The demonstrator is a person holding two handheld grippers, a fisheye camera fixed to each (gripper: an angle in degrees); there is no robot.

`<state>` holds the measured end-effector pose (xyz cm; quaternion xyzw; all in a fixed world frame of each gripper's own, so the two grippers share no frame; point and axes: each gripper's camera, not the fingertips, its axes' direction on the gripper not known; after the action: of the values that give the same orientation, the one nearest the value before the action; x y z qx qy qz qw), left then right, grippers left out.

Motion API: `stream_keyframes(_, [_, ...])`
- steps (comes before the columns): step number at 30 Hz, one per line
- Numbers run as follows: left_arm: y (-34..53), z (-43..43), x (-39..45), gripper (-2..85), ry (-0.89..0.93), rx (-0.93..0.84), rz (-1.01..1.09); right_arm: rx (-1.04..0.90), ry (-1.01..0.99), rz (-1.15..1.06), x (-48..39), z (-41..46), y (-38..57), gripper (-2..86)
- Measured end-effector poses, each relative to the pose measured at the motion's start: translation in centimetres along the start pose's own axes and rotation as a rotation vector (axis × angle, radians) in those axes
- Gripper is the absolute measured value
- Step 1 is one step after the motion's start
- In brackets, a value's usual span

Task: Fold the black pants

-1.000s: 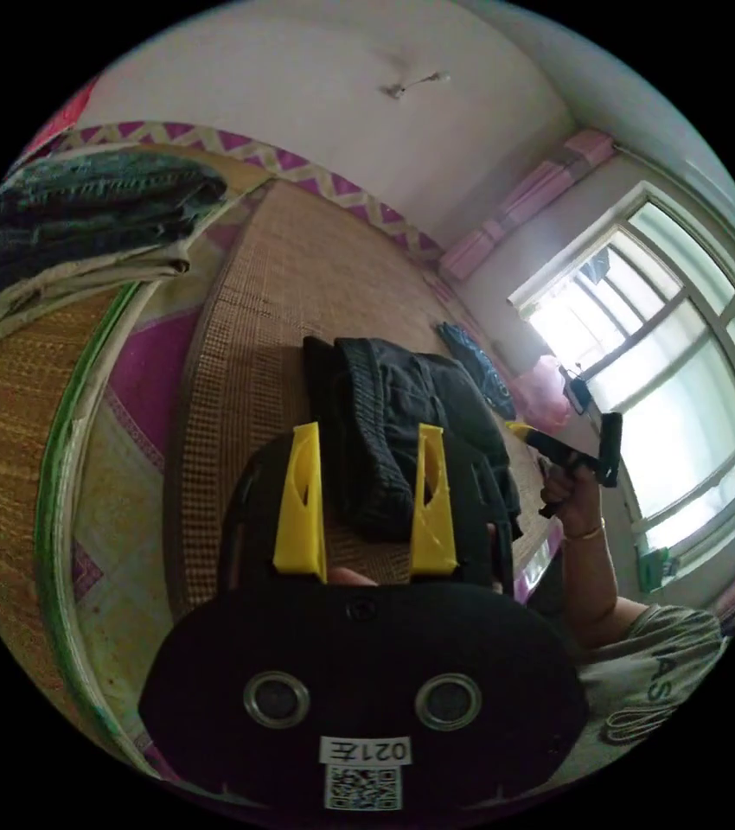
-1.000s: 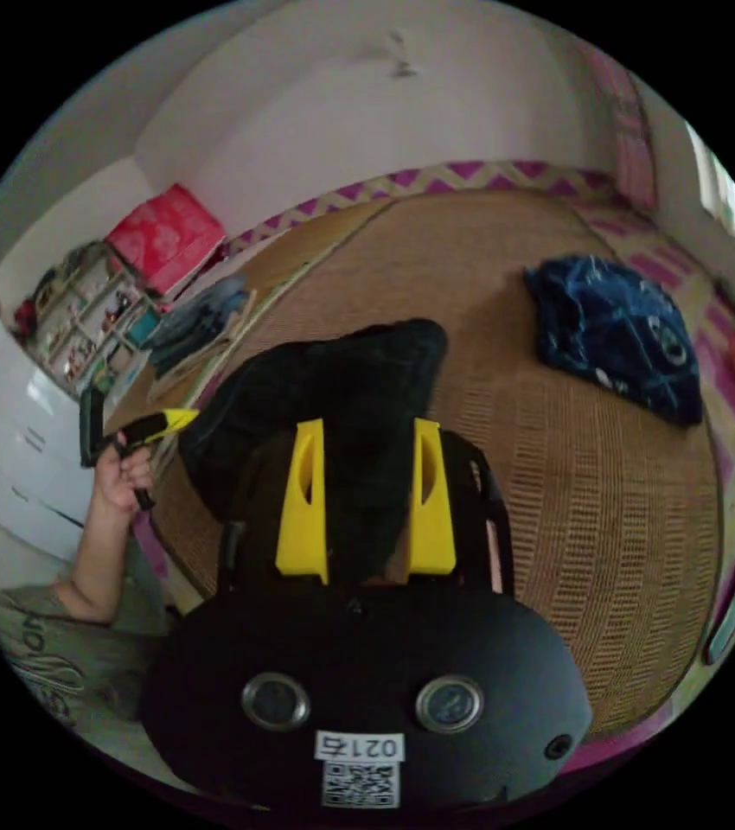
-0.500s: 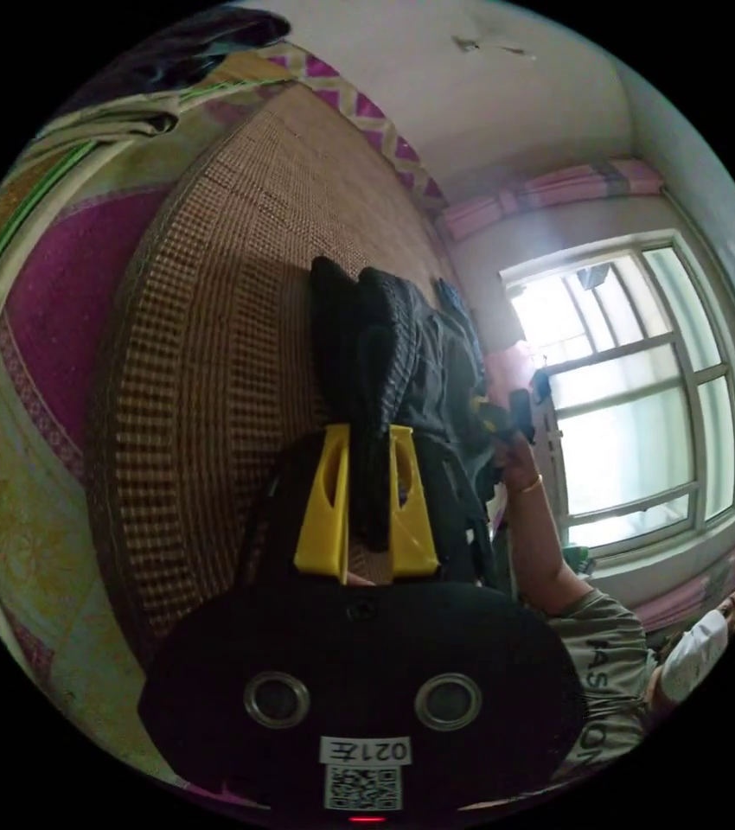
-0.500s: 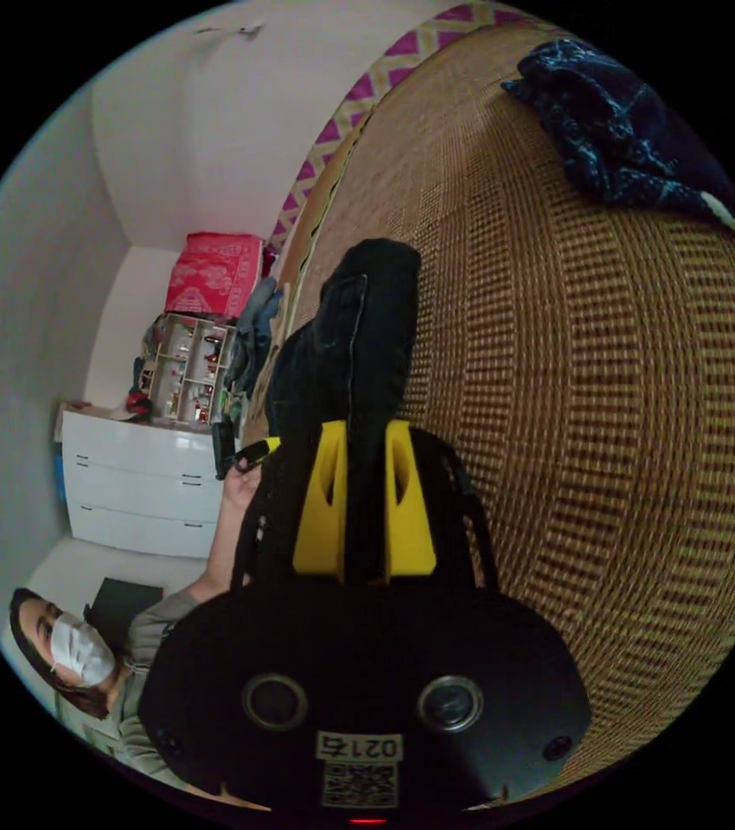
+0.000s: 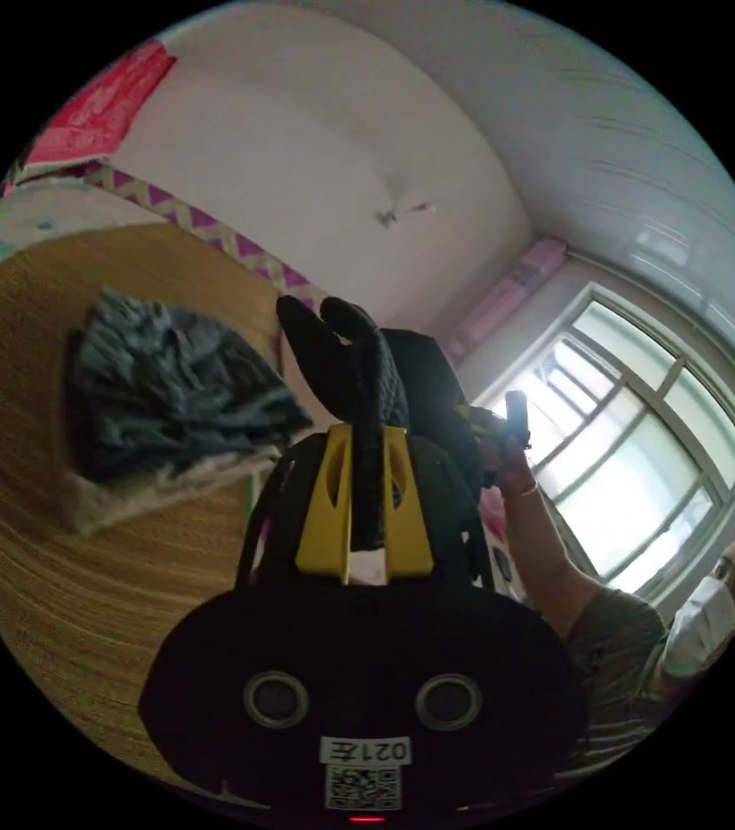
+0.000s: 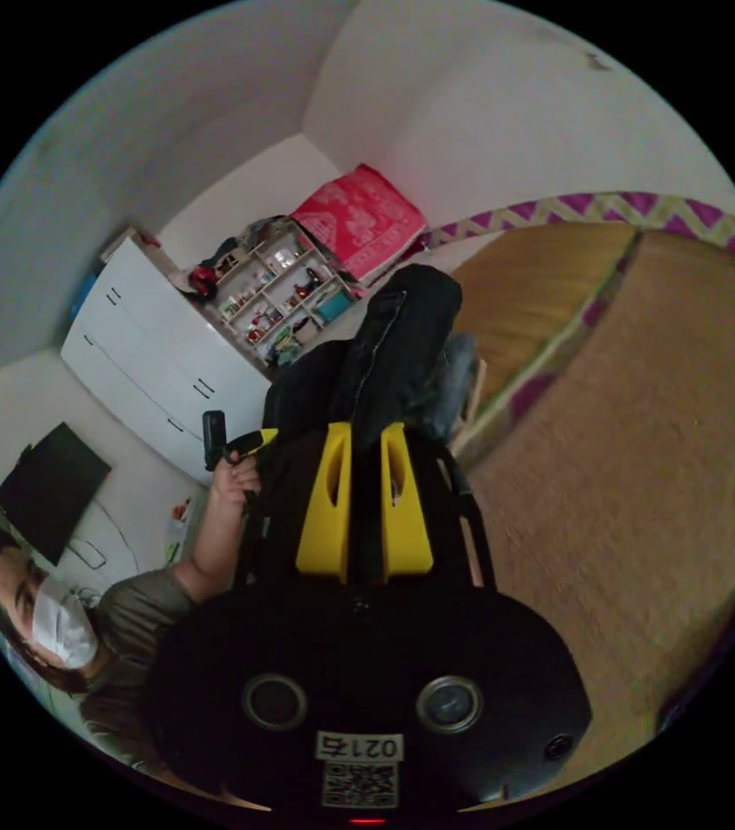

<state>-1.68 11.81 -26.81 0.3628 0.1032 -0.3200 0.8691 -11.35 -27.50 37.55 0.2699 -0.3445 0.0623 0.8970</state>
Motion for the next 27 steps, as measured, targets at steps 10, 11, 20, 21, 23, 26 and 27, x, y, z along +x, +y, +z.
stream_keyframes(10, [-4.0, -2.4, -9.2, 2.1, -0.466, -0.015, -0.315, -0.038, 0.306, -0.046, 0.8, 16.3, -3.2, 5.5])
stream_keyframes(11, [-2.7, -3.4, -7.9, 1.2, -0.438, 0.057, -0.261, -0.067, 0.284, -0.058, 1.2, 16.0, -0.8, 5.1])
stream_keyframes(20, [6.3, -4.8, 5.1, -0.9, -0.549, 0.132, 0.064, -0.102, 0.486, -0.046, 4.5, 5.8, 21.3, 7.2])
stream_keyframes(21, [7.0, -5.1, 6.1, -0.9, -0.623, 0.155, 0.076, -0.102, 0.520, -0.042, 4.8, 4.9, 22.7, 7.5])
stream_keyframes(23, [9.9, -6.7, 9.9, -0.9, -0.900, 0.357, 0.098, -0.087, 0.654, -0.008, 5.8, 0.9, 27.9, 8.4])
stream_keyframes(26, [12.7, -7.2, 13.0, -0.9, -0.990, 0.450, 0.157, -0.107, 0.748, 0.056, 7.1, -3.4, 33.0, 10.7])
stream_keyframes(27, [13.0, -6.9, 13.3, -0.9, -0.974, 0.416, 0.167, -0.107, 0.765, 0.071, 7.3, -4.3, 33.8, 11.2])
